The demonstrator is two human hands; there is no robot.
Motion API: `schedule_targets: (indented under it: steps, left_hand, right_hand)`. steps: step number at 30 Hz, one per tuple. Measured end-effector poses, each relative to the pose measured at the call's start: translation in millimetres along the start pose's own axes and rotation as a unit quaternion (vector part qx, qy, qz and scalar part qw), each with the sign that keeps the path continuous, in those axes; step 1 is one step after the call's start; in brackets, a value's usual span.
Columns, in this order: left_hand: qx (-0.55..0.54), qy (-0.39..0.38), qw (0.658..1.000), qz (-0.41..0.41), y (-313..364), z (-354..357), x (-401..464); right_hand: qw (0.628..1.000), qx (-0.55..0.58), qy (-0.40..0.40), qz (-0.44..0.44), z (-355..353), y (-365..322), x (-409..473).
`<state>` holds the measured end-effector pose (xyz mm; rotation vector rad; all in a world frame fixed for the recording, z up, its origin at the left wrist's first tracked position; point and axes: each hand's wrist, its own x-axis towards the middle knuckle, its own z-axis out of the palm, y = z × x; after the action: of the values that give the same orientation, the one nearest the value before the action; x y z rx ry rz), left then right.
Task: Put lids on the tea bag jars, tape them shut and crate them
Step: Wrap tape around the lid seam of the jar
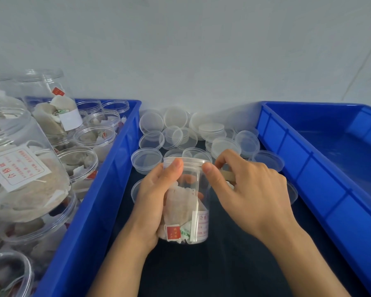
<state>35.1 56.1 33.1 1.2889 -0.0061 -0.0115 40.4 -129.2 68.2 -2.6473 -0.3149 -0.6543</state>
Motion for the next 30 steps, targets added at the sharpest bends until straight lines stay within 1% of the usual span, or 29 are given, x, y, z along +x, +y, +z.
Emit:
schedule_targets:
  steps: [3,5,7,9,11,14,15,17,19,21,24,28,30]
  left_hand:
    - [-0.011,-0.039,0.999,-0.004,1,-3,0]
    - [-0.023,-0.060,0.998,-0.015,0,-4,1]
    - [-0.021,-0.074,0.997,-0.019,-3,-4,3]
    - [0.007,-0.078,0.997,-0.018,-5,-5,5]
    - [0.053,-0.080,0.995,-0.021,-6,-6,7]
    - [0.092,-0.061,0.993,-0.030,-10,-5,8]
    - [0.107,-0.046,0.993,-0.012,-11,-3,8]
    - [0.135,0.007,0.990,0.046,-13,5,9]
    - [0.133,0.054,0.986,0.086,-16,12,8]
    - [0.118,0.057,0.987,0.096,-17,17,8]
    - [0.146,0.045,0.982,0.107,-16,19,6]
    - [0.155,0.075,0.979,0.110,-17,20,7]
    - [0.160,0.092,0.977,0.107,-17,19,8]
  right_hand:
    - [0.996,0.048,-0.072,0.002,-1,4,0]
    - [0.987,0.097,-0.129,0.011,-3,7,2]
    - [0.969,0.167,-0.178,0.027,-5,9,4]
    - [0.946,0.243,-0.207,0.052,-5,10,4]
    - [0.934,0.281,-0.207,0.074,-4,10,3]
    - [0.944,0.263,-0.179,0.089,0,11,1]
    - [0.951,0.241,-0.170,0.092,1,10,0]
    - [0.967,0.186,-0.147,0.095,3,8,-1]
    - [0.976,0.153,-0.122,0.092,5,3,-3]
    - [0.982,0.135,-0.104,0.082,8,-4,-4]
    - [0.984,0.127,-0.101,0.077,11,-8,-4]
    - [0.980,0.141,-0.120,0.072,11,0,-3]
    - [0.973,0.178,-0.132,0.070,10,7,-3]
